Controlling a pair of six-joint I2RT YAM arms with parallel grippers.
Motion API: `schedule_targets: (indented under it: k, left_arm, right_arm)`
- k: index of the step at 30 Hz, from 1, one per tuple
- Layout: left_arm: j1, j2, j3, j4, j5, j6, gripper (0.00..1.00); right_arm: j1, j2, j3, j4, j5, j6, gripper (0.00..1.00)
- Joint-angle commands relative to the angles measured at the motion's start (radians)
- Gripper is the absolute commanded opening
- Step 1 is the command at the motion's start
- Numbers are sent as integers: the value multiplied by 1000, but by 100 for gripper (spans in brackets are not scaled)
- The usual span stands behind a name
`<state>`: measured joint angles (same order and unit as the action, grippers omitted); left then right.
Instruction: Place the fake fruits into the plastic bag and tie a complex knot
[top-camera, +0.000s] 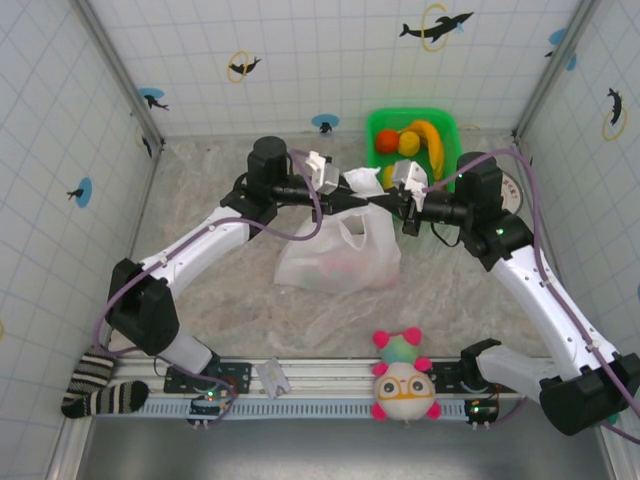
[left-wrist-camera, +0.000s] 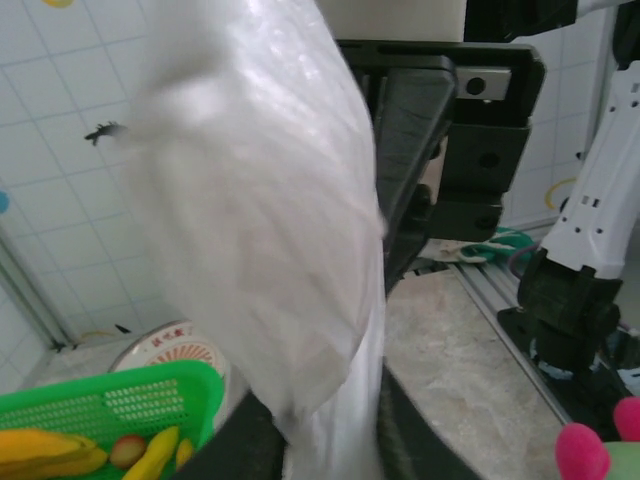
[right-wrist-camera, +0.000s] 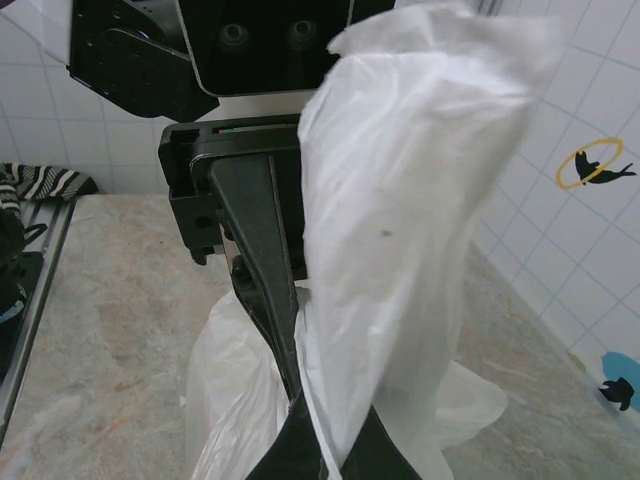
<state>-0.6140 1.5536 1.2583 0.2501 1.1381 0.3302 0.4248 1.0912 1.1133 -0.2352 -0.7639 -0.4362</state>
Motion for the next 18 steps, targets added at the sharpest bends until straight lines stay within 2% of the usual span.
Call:
schedule_targets:
  k: [1, 3, 4, 6, 12, 16, 18]
  left_arm:
    - [-1, -3, 24, 21, 16, 2, 9]
    - [-2, -17, 16, 14, 2, 10, 0]
    - [-2, -24, 11, 13, -8, 15, 0]
    - [-2, -38, 0, 10, -39, 24, 0]
    - [-7, -71, -19, -26, -143, 68, 0]
    - [-13, -89, -27, -54, -192, 118, 0]
    - [-18, -89, -27, -70, -207, 139, 0]
  right_arm:
    - [6, -18, -1, 7, -27, 4, 2]
    - [4, -18, 7, -9, -27, 5, 8]
    - [0, -20, 11, -12, -29, 10, 11]
    - [-9, -28, 18, -16, -33, 23, 29]
    - [-94, -102, 62, -36, -133, 110, 63]
    - [-203, -141, 62, 160, -143, 366, 65]
    - [-236, -121, 84, 201, -97, 467, 65]
